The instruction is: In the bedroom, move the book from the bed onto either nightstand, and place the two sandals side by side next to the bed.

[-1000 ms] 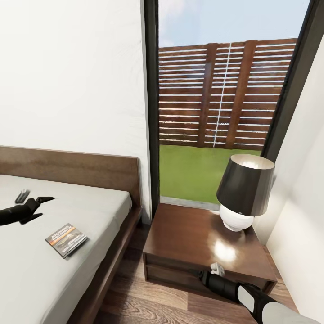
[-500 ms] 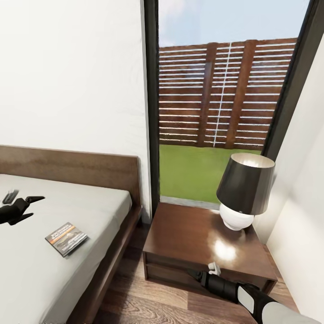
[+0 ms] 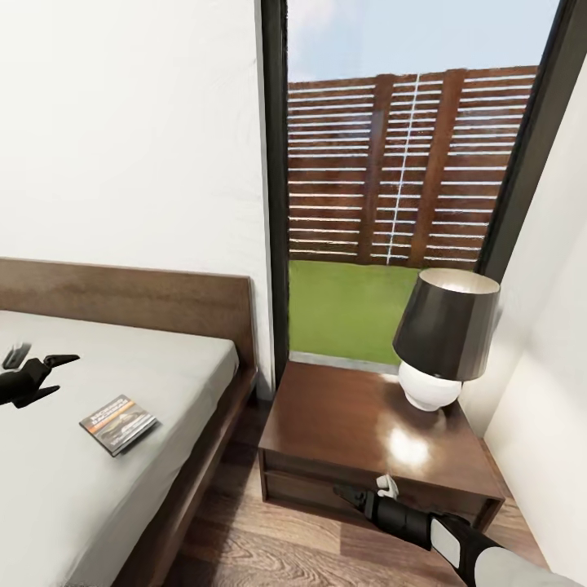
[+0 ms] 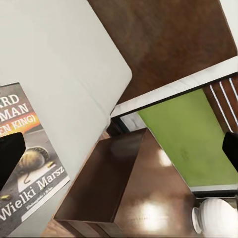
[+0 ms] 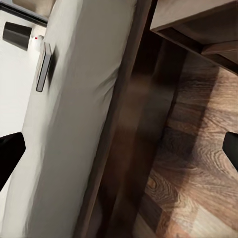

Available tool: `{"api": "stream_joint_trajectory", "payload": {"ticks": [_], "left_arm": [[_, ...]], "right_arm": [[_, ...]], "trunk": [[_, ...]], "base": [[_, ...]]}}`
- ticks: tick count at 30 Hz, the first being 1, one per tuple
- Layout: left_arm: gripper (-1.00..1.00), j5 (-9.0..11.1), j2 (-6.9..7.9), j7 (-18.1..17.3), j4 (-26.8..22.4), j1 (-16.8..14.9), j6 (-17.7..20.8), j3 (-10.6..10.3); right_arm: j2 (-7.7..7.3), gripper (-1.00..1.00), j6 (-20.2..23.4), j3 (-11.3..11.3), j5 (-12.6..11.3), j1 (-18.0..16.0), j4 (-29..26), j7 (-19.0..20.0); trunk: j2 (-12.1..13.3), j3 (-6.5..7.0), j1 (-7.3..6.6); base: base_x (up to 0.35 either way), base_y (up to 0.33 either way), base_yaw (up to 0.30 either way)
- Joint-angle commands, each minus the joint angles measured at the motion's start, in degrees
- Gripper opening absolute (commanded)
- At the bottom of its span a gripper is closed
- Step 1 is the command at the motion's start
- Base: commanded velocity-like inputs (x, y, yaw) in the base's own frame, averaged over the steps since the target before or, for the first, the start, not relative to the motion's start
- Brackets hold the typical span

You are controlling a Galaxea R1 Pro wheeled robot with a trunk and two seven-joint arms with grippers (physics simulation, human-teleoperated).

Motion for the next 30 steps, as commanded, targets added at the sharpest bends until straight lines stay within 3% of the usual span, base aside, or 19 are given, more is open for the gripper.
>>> {"api": "stream_joint_trajectory", "payload": {"ticks": [1,30], "left_arm": [[1.0,0.62,0.03,-0.02,-0.11,-0.04,0.62,-0.29],[1.0,0.72,0.02,-0.19,-1.37,-0.04,1.6,-0.1]], "right_arm": [[-0.03,1.0,0.45,0.44,-0.62,-0.03,-0.04,0.14],[-0.03,1.0,0.36,0.27,-0.66,-0.03,-0.04,0.28]], "trunk": [[-0.44,-0.24,0.22],[-12.07,-5.45,6.59]], "base": [[0.0,0.0,0.0],[0.0,0.0,0.0]]}}
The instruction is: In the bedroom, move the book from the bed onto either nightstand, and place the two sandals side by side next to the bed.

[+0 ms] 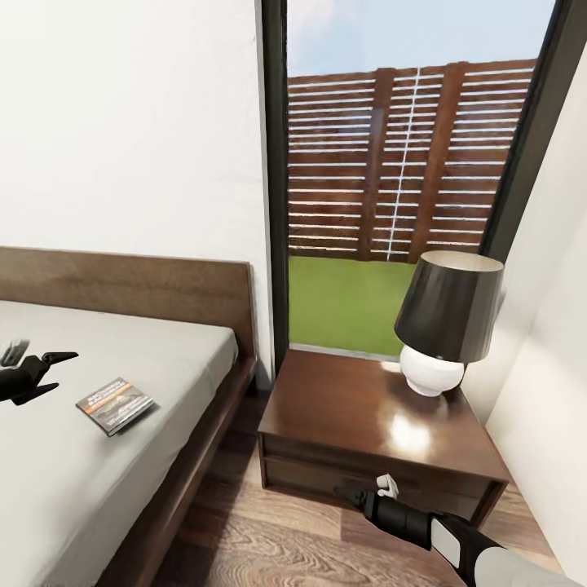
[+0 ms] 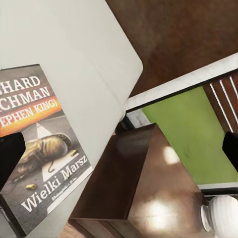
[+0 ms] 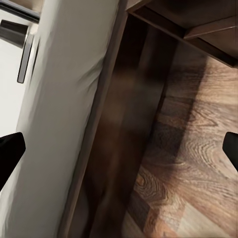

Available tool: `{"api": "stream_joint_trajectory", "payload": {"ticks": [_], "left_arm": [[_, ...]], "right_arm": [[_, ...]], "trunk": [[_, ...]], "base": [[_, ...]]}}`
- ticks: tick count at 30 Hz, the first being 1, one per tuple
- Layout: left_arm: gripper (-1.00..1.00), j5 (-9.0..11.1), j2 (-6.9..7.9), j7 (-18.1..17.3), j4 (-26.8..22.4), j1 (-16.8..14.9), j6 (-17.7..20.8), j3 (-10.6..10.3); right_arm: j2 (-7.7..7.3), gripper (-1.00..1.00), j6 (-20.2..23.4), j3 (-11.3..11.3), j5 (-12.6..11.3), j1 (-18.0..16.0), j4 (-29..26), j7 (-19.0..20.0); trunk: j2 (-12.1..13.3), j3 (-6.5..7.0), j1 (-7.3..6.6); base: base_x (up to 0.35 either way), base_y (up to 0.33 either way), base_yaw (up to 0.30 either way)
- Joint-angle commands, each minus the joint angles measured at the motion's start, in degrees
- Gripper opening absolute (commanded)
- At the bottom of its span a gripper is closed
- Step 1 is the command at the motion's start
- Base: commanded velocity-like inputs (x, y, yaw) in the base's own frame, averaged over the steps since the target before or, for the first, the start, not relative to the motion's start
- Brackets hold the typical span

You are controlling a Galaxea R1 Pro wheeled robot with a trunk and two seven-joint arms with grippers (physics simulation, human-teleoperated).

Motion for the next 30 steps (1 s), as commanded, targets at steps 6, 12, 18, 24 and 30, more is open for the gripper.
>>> {"api": "stream_joint_trajectory", "payload": {"ticks": [6,12,18,24,30], "left_arm": [[1.0,0.61,0.11,0.01,0.01,-0.04,0.37,-0.3],[1.0,0.62,0.14,0.01,-0.03,-0.04,0.37,-0.3],[1.0,0.62,0.15,0.0,0.0,-0.04,0.4,-0.3],[1.0,0.62,0.13,0.01,0.0,-0.04,0.38,-0.34],[1.0,0.62,0.08,-0.03,0.0,-0.04,0.37,-0.43]], "right_arm": [[-0.03,1.0,0.5,0.43,-0.61,-0.03,-0.04,0.1],[-0.03,1.0,0.48,0.43,-0.61,-0.03,-0.04,0.1],[-0.03,1.0,0.47,0.42,-0.61,-0.03,-0.04,0.1],[-0.03,1.0,0.47,0.43,-0.61,-0.03,-0.03,0.1],[-0.03,1.0,0.47,0.43,-0.64,-0.03,0.02,0.1]], "trunk": [[-0.44,-0.24,0.21],[-0.44,-0.24,0.21],[-0.44,-0.24,0.21],[-0.44,-0.24,0.21],[-0.44,-0.24,0.21]], "base": [[0.0,0.0,0.0],[0.0,0.0,0.0],[0.0,0.0,0.0],[0.0,0.0,0.0],[0.0,0.0,0.0]]}}
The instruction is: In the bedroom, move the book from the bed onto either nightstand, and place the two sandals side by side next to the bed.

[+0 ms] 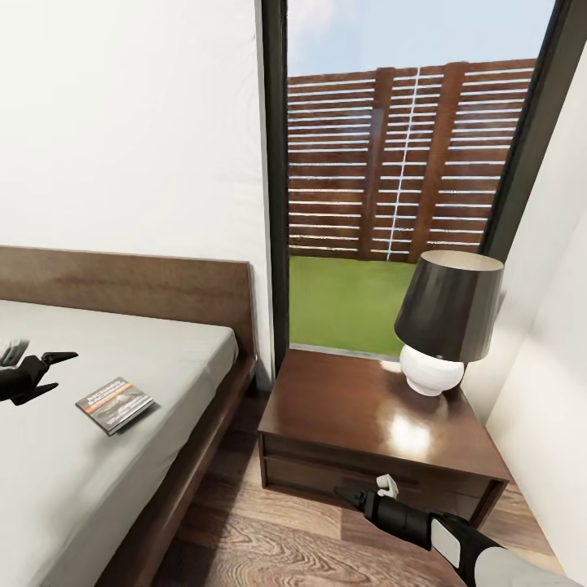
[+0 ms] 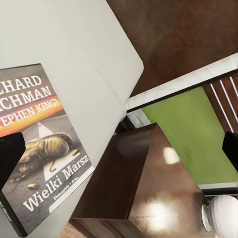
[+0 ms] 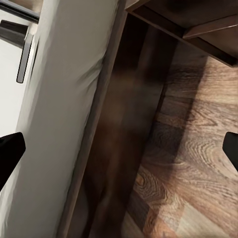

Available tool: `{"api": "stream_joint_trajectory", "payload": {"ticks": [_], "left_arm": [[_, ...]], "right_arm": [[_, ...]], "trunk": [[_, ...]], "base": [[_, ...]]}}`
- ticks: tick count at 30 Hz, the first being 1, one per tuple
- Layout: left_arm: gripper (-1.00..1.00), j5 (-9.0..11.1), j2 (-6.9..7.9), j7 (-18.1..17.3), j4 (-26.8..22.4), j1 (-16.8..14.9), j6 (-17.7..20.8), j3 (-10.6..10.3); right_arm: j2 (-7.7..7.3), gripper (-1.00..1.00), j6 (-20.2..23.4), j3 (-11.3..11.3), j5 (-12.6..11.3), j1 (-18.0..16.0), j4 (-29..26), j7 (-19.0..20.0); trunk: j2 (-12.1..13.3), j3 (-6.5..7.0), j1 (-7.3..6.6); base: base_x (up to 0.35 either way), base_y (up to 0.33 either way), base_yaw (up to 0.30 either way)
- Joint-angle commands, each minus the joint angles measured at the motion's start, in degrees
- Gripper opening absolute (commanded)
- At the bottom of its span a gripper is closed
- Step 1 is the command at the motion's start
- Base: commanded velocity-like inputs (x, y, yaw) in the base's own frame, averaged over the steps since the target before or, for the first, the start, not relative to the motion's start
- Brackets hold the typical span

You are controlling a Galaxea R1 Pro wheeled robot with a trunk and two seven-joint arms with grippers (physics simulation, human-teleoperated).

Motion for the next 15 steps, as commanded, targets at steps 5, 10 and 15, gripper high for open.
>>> {"api": "stream_joint_trajectory", "payload": {"ticks": [5,10,15], "left_arm": [[1.0,0.59,-0.06,-0.03,0.01,-0.04,0.36,-0.38],[1.0,0.59,-0.04,-0.04,0.01,-0.04,0.36,-0.34],[1.0,0.59,-0.01,-0.04,0.01,-0.04,0.38,-0.31]], "right_arm": [[-0.03,1.0,0.49,0.4,-0.6,-0.02,-0.02,0.1],[-0.03,1.0,0.5,0.38,-0.62,-0.02,-0.01,0.1],[-0.03,1.0,0.5,0.38,-0.65,-0.02,-0.01,0.1]], "trunk": [[-1.63,-0.78,0.87],[-3.63,-1.67,1.97],[-5.64,-2.57,3.06]], "base": [[0.0,0.0,0.0],[0.0,0.0,0.0],[0.0,0.0,0.0]]}}
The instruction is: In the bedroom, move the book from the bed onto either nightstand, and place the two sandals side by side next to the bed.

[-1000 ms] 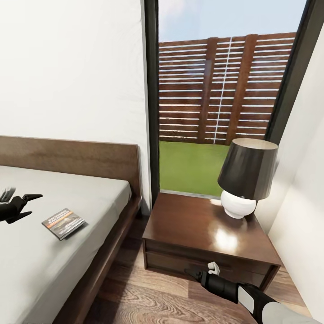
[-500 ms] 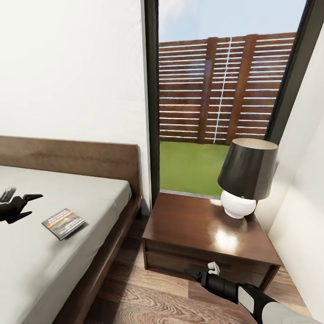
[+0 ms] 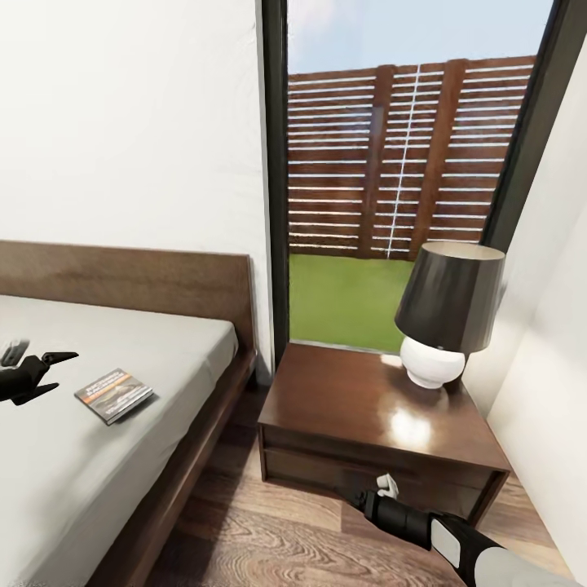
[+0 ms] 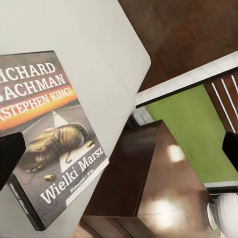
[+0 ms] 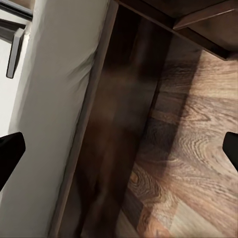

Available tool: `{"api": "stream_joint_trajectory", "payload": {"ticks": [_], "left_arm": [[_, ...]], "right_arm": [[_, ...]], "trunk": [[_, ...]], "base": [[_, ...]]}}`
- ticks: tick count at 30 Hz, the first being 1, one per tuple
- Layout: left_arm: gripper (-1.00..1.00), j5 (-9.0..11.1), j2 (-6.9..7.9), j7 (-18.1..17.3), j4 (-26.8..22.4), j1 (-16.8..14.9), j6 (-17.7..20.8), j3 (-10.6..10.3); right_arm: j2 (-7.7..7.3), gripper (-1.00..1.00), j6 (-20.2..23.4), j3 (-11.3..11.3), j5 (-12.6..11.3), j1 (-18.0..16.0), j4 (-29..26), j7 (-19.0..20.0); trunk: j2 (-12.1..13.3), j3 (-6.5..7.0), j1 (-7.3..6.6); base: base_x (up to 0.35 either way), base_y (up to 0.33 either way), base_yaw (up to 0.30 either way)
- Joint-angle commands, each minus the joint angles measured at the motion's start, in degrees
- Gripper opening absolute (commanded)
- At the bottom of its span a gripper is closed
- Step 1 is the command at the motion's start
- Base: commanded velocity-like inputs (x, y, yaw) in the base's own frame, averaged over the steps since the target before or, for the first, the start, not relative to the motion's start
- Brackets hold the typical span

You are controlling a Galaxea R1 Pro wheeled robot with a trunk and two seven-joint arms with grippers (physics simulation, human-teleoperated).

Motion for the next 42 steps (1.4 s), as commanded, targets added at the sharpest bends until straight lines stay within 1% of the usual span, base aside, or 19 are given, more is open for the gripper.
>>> {"api": "stream_joint_trajectory", "payload": {"ticks": [1,5,42], "left_arm": [[1.0,0.62,0.03,0.0,0.01,-0.04,0.37,-0.29],[1.0,0.62,0.03,0.0,0.01,-0.04,0.36,-0.29],[1.0,0.53,0.21,0.09,0.01,-0.04,0.36,-0.2]], "right_arm": [[-0.03,1.0,0.47,0.42,-0.61,-0.03,-0.04,0.11],[-0.03,1.0,0.47,0.42,-0.61,-0.03,-0.04,0.11],[-0.03,1.0,0.32,0.54,-0.44,-0.03,-0.04,0.11]], "trunk": [[-0.44,-0.24,0.21],[-2.04,-0.96,1.09],[-2.04,-0.96,1.09]], "base": [[0.0,0.0,0.0],[0.0,0.0,0.0],[0.002,0.0,0.0]]}}
